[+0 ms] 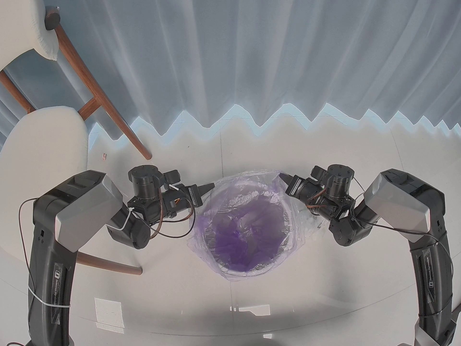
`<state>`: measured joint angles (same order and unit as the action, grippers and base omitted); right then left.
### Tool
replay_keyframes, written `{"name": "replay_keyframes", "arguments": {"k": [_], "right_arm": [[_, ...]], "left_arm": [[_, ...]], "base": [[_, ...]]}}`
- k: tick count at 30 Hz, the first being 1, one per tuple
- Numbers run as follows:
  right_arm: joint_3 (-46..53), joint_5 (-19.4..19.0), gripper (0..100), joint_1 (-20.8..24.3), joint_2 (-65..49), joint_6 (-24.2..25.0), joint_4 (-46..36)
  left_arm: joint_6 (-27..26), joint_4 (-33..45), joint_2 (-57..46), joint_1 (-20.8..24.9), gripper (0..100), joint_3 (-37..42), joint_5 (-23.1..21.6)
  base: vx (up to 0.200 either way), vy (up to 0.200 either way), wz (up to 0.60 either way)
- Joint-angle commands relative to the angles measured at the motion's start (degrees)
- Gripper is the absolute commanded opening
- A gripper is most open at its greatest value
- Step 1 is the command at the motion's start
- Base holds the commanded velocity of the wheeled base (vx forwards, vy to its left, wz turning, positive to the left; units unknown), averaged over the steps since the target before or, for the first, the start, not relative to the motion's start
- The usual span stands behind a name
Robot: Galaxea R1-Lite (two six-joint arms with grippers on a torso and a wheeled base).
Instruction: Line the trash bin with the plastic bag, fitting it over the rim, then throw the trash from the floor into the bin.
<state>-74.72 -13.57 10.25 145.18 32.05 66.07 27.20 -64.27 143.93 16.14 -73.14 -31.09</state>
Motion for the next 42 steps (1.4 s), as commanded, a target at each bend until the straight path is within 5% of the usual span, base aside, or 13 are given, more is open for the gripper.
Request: {"name": "replay_keyframes", "arguments": {"k": [1,7,22,23,28,29,42], "right_arm": [[-0.08,-2.60,0,-0.14,-0.16,5.13,0.02],[0.18,-7.17,0,-1.38,0.02,11.81,0.02],[0.10,-7.26,0,-1.46,0.02,13.65,0.55],[0.10,-7.26,100,-1.46,0.02,13.65,0.55],[0.71,-7.26,100,-1.38,0.02,13.83,1.43],[1.50,-7.26,100,-1.38,-0.16,14.01,2.48],[11.00,-12.97,100,-1.20,-9.65,17.61,7.23]], "left_arm": [[3.21,-0.33,1.00,0.47,0,0.11,-1.70],[4.44,-1.65,2.40,-0.06,0,0.19,-4.25],[10.77,-11.32,3.55,0.38,0,1.78,-6.53],[10.77,-11.41,3.55,0.47,0,1.95,-6.53],[10.68,-11.67,2.40,0.91,0,4.59,-6.79],[10.60,-12.02,2.49,0.82,100,4.41,-6.79],[11.83,-16.41,-0.32,0.30,100,5.29,-6.88]], "base": [[0.000,0.000,0.00],[0.000,0.000,0.00],[0.000,0.000,0.00],[0.000,0.000,0.00],[0.000,0.000,0.00],[0.000,0.000,0.00],[0.000,0.000,0.00]]}}
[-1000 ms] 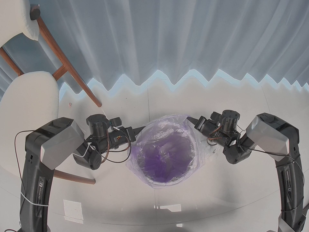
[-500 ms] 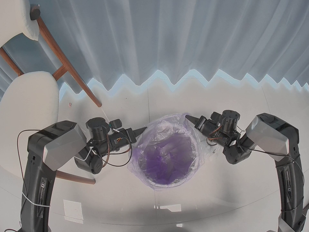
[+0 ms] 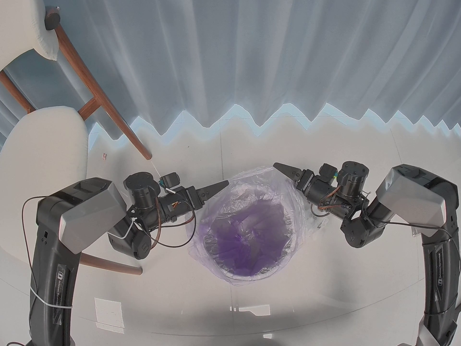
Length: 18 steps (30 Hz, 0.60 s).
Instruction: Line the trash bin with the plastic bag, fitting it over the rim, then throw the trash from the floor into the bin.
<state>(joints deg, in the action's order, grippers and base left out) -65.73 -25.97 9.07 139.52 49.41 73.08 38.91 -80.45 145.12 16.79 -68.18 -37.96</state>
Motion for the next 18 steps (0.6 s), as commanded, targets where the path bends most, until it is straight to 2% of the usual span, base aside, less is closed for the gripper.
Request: {"name": "replay_keyframes", "arguments": {"k": [1,6,14,16,17,18], "right_arm": [[2.98,-0.93,100,-0.10,-5.14,-0.28,0.66],[3.42,-0.93,100,-1.42,-7.51,-2.65,1.45],[3.86,-0.84,100,-1.77,-9.00,-6.25,1.45],[4.30,-0.84,100,-1.77,-8.92,-8.36,1.45],[4.30,-0.84,100,-1.77,-8.92,-8.36,1.45],[4.30,-0.84,100,-1.77,-9.00,-8.89,1.54]], "left_arm": [[0.02,-0.33,-2.21,-0.44,100,0.33,0.08],[0.02,-2.61,-6.60,-0.79,100,2.35,0.08],[-2.00,-0.85,-14.16,1.23,100,8.68,-0.01],[-6.92,2.75,-15.74,0.62,100,9.30,-0.01],[-6.92,2.75,-15.74,0.62,100,9.30,-0.01],[-11.31,5.56,-16.62,0.26,100,10.17,0.08]], "base": [[0.000,0.000,0.00],[0.000,0.000,0.00],[0.000,0.000,0.00],[0.000,0.000,0.00],[0.000,0.000,0.00],[0.000,0.000,0.00]]}}
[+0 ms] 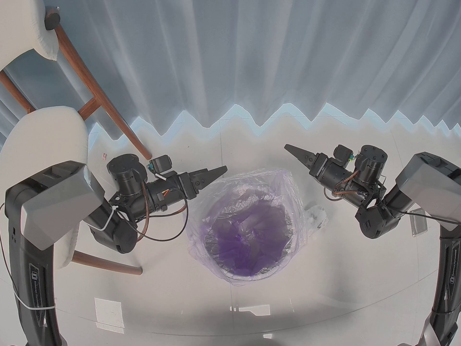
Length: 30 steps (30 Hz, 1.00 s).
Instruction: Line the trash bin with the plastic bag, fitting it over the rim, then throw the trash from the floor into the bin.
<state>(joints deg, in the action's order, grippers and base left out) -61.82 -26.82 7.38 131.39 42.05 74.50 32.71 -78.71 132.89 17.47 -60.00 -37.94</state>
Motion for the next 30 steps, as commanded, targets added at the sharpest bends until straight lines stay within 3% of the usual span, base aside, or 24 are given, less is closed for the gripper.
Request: {"name": "replay_keyframes", "arguments": {"k": [1,4,5,7,8,10,11,21,30], "right_arm": [[0.56,0.01,100,-0.08,-0.96,-1.88,0.56],[0.65,0.10,100,-0.08,-1.05,-2.06,1.79],[0.73,0.10,100,-0.08,-1.14,-2.06,1.97],[0.73,0.10,100,-0.08,-1.14,-2.06,1.97],[0.91,0.01,100,0.10,-1.22,-2.14,1.97],[0.91,0.10,100,0.10,-1.22,-2.23,1.97],[0.91,0.10,100,0.27,-0.96,-2.93,1.97],[1.17,0.19,100,0.62,-0.78,-4.25,2.06],[2.14,0.19,100,1.50,-0.61,-4.25,3.02]], "left_arm": [[-12.58,7.87,-5.98,-1.30,100,3.66,0.41],[-21.19,14.29,-10.02,-1.47,100,7.00,3.57],[-21.63,16.31,-11.95,-0.95,100,8.32,5.86],[-21.63,16.66,-12.22,-0.86,100,8.50,6.12],[-21.63,23.34,-18.10,1.69,100,11.31,9.11],[-21.63,23.78,-18.37,1.78,100,11.49,9.11],[-22.07,31.87,-22.59,2.48,100,13.42,9.55],[-23.39,53.14,-25.93,2.66,100,13.68,13.15],[-23.39,56.92,-20.04,2.57,100,10.96,15.61]], "base": [[0.000,0.000,0.00],[0.000,0.000,0.00],[0.000,0.000,0.00],[0.000,0.000,0.00],[0.000,0.000,0.00],[0.000,0.000,0.00],[0.000,0.000,0.00],[0.000,0.000,0.00],[0.000,0.000,0.00]]}}
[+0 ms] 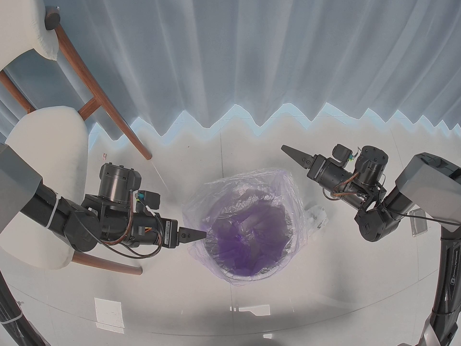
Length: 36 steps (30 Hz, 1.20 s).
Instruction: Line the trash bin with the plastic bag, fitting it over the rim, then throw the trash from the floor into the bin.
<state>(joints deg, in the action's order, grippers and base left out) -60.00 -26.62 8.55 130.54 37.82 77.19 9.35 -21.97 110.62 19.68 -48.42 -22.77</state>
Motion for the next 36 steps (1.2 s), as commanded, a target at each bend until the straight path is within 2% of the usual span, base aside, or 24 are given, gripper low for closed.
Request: {"name": "replay_keyframes", "arguments": {"k": [1,13,14,24,30,36], "right_arm": [[0.32,-0.01,100,0.33,0.24,-0.02,0.42],[0.32,0.17,100,1.03,0.86,-0.02,0.59],[0.32,0.17,100,1.03,0.86,-0.02,0.59],[0.32,0.17,100,0.95,0.77,-0.11,0.68],[0.24,0.17,100,0.95,1.04,-0.11,0.59],[0.24,0.17,100,0.95,0.86,-0.11,0.59]], "left_arm": [[-0.03,0.17,3.29,0.54,100,-0.62,0.45],[-0.74,-0.44,7.24,0.98,100,-1.76,1.41],[-1.18,-0.44,7.33,0.98,0,-1.76,2.03],[-3.99,-0.44,8.83,-0.52,0,-1.06,2.91],[-10.84,-0.53,10.85,-3.77,0,0.26,3.08],[-10.58,-3.17,16.38,-4.21,0,-3.26,5.28]], "base": [[0.000,0.000,0.00],[0.000,0.000,0.00],[0.000,0.000,0.00],[0.000,0.000,0.00],[0.000,0.000,0.00],[0.000,0.000,0.00]]}}
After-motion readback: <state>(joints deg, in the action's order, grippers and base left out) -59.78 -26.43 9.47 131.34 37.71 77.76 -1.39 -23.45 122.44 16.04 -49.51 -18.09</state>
